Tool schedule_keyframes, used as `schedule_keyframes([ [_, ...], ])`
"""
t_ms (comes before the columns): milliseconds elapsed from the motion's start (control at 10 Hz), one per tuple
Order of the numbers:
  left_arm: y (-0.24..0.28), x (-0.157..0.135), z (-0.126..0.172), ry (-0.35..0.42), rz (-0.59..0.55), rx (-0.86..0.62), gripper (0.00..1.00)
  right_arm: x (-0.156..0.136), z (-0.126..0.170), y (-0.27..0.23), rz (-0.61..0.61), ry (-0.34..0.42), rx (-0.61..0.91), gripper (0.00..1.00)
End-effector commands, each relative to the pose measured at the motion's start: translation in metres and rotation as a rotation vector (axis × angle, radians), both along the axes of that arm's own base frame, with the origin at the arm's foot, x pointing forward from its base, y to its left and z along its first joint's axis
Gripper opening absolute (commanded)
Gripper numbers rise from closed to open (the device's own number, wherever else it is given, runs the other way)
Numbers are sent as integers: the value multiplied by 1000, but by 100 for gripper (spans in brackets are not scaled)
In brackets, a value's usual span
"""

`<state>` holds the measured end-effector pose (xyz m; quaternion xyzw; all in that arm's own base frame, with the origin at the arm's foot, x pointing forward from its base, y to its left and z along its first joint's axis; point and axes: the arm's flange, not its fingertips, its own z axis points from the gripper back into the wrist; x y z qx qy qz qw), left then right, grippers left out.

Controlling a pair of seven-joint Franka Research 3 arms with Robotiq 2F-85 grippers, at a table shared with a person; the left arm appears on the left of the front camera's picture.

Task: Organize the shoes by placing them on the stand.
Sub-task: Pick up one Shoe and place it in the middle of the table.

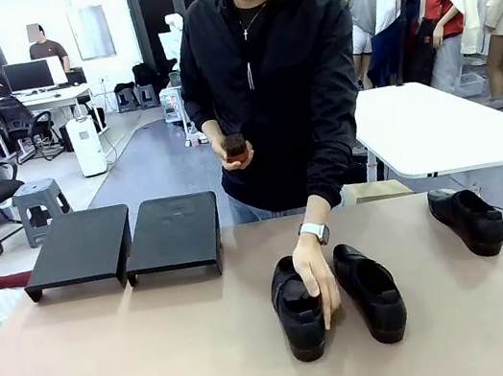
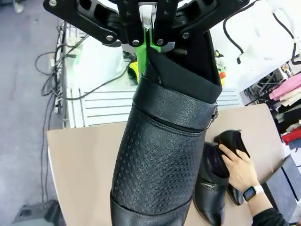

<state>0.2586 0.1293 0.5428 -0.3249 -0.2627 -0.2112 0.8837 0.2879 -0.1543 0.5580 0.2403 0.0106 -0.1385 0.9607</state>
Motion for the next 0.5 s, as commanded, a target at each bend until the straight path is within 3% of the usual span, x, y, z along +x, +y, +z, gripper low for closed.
schedule_keyframes([
  [0,0,0,0,-18,-16,-15,100,9,3,34,-18,-25,13,0],
  [400,0,0,0,-18,-16,-15,100,-17,42,159,178,-236,-24,0],
])
